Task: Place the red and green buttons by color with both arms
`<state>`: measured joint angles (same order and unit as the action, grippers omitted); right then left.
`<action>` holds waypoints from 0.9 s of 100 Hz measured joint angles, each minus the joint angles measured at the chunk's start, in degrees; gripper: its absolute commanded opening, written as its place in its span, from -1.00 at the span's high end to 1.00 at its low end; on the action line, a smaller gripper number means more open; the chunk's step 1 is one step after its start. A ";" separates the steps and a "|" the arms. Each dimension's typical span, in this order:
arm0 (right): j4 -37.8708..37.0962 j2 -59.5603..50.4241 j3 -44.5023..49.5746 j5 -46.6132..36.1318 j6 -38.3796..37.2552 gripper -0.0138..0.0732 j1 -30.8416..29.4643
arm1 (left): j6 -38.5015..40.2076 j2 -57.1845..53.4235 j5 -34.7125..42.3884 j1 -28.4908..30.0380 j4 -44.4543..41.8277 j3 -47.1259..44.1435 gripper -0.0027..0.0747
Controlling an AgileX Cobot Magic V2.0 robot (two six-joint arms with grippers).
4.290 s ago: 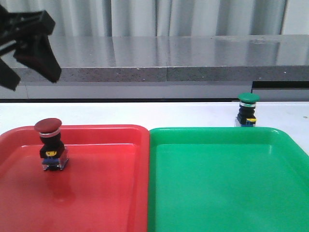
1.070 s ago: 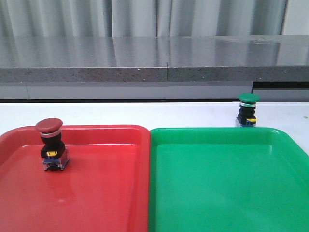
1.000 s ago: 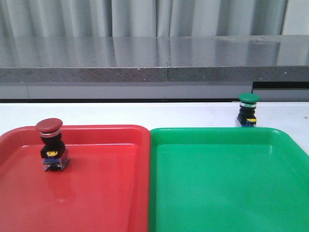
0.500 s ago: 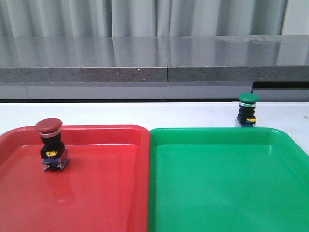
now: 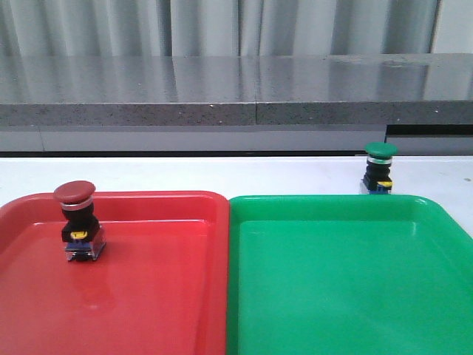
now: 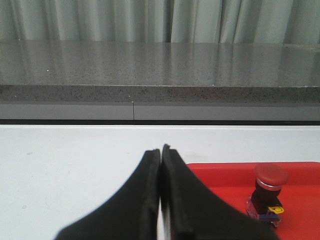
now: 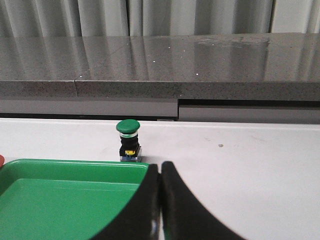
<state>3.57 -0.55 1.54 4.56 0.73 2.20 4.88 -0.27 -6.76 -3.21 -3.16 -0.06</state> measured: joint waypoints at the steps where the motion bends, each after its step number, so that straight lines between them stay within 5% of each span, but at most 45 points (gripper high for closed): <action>1: 0.00 0.00 0.00 -0.19 0.00 0.84 0.00 | 0.00 0.00 0.00 0.00 0.00 0.00 0.98; 39: 0.00 0.00 -2.82 -11.19 0.00 0.84 0.00 | 0.00 0.00 0.00 0.00 0.00 0.00 0.98; 62: 0.00 2.77 -19.31 9.66 0.00 0.84 0.00 | 0.00 0.00 0.00 0.00 0.00 0.00 0.98; 90: 0.51 18.52 -40.74 40.72 0.00 0.84 0.00 | 0.00 0.00 0.00 0.00 0.00 0.00 0.98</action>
<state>4.07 17.97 -39.20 45.28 0.73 2.20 4.88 -0.27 -6.76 -3.21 -3.16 -0.06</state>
